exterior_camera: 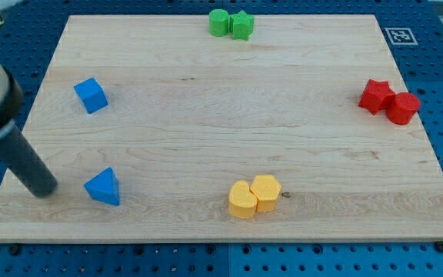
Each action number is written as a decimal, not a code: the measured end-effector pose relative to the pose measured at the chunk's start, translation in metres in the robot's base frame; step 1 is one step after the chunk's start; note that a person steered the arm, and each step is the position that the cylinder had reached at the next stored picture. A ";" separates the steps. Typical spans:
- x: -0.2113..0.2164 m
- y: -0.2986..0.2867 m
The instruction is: Slightly move the blue triangle towards up
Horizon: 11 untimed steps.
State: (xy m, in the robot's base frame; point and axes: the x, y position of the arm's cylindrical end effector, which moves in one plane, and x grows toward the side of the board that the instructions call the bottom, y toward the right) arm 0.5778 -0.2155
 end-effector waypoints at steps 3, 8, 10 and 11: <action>0.020 0.076; -0.021 0.067; -0.025 0.056; -0.025 0.043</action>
